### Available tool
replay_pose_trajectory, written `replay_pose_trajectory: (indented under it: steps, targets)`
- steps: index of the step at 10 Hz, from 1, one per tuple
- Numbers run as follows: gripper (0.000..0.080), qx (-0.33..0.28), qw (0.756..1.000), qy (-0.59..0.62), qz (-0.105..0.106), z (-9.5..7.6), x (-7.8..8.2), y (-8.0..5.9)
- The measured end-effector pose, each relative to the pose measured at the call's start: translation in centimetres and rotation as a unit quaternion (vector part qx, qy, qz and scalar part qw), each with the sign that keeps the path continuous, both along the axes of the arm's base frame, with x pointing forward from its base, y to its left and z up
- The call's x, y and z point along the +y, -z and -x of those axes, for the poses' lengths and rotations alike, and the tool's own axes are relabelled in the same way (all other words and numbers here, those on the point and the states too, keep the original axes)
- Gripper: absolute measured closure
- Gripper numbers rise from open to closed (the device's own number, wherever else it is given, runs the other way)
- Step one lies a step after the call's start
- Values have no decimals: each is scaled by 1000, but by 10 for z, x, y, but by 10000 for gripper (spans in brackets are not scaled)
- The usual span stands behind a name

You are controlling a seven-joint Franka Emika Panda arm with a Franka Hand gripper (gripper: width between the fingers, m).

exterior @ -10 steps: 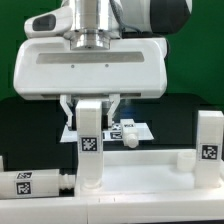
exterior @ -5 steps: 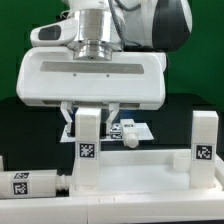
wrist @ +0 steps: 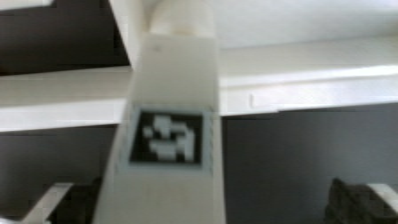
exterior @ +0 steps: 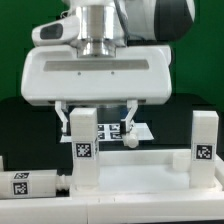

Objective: Assemble desk

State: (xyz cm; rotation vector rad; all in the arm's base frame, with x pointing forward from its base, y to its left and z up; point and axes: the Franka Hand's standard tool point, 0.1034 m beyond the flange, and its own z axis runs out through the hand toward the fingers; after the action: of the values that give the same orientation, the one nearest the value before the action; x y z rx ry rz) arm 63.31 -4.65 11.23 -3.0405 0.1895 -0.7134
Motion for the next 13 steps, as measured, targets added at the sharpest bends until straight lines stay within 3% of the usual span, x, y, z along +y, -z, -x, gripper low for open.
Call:
replay_pose_trajectory:
  steps: [1,2,4,6,8,10,11,12,13]
  targets:
    - [158,55,998,4,-32,-4,4,-5]
    - [158,98,994,-2,-41,-10,1,-9]
    - [151,158,986,-3,-60,-12,-5,-4]
    - [151,171,984,-4,-57,-6,-8,6]
    - [151,173,983,8,-61,-5,-8,7]
    - [408,173,983,17,-65,-5,-8,7]
    - [408,174,980,55,-76,-5,-9,7]
    - [514,175,977,87,-85,-5,-9,8]
    - [514,176,971,129,-97,-4,-10,8]
